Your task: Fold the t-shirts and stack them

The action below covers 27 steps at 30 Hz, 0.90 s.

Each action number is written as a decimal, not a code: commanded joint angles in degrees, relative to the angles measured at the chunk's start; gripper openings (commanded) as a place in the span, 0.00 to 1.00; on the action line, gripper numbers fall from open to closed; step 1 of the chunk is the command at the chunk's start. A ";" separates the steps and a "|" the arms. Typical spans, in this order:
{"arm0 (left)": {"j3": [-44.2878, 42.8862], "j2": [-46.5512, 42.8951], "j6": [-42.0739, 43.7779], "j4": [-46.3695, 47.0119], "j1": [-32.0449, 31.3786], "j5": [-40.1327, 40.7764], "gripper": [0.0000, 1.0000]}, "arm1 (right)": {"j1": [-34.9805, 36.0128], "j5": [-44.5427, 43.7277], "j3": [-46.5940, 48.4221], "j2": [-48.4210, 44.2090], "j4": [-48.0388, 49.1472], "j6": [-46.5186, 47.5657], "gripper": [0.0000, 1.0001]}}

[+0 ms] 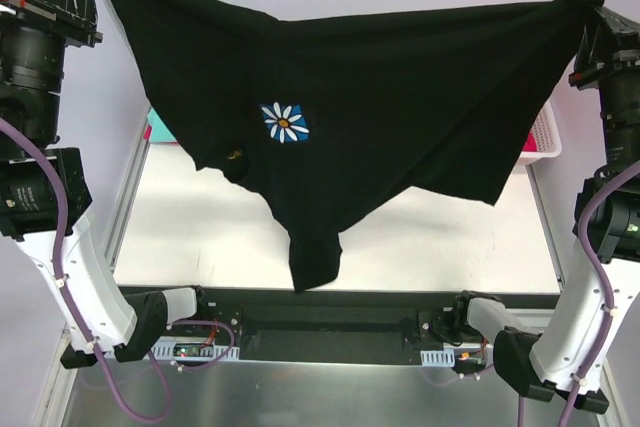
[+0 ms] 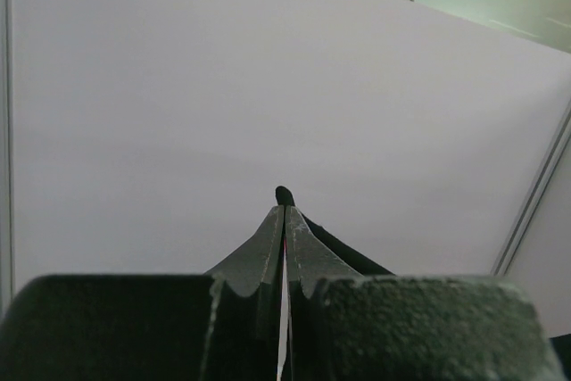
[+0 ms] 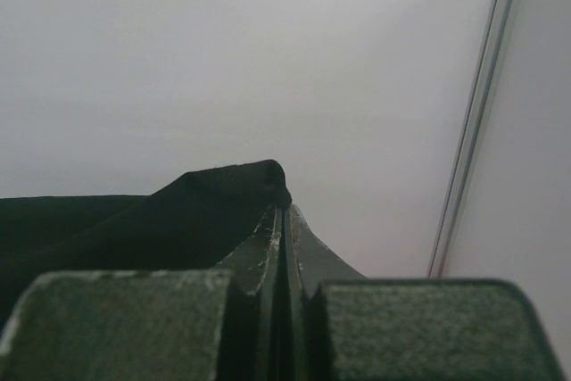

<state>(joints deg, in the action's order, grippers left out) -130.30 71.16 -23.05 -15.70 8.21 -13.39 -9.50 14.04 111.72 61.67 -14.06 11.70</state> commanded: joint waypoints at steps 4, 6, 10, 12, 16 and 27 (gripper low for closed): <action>1.79 -8.21 -2.52 4.36 -0.03 -0.15 0.00 | -0.08 -0.16 -3.96 -8.82 4.83 -4.76 0.01; 3.82 -12.17 -3.23 5.33 -0.03 -0.06 0.00 | -0.08 0.11 -5.63 -11.30 4.92 -6.42 0.01; 6.37 -18.41 -3.06 5.68 0.05 0.38 0.00 | -0.08 0.28 -6.25 -17.19 3.26 -7.66 0.01; 7.07 -22.54 -2.97 5.77 -0.03 1.52 0.00 | -0.08 0.63 -6.25 -20.61 2.55 -8.10 0.01; 9.36 -28.96 -2.97 5.95 0.05 3.10 0.00 | 0.00 -0.16 -5.74 -25.10 0.37 -8.72 0.01; 8.22 -26.60 -4.90 6.30 0.05 2.58 0.00 | 0.88 0.11 0.78 -22.04 -2.11 -8.19 0.01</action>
<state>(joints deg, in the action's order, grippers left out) -121.99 38.20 -26.57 -10.55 8.23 -11.70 -9.17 14.44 111.85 34.87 -16.51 3.86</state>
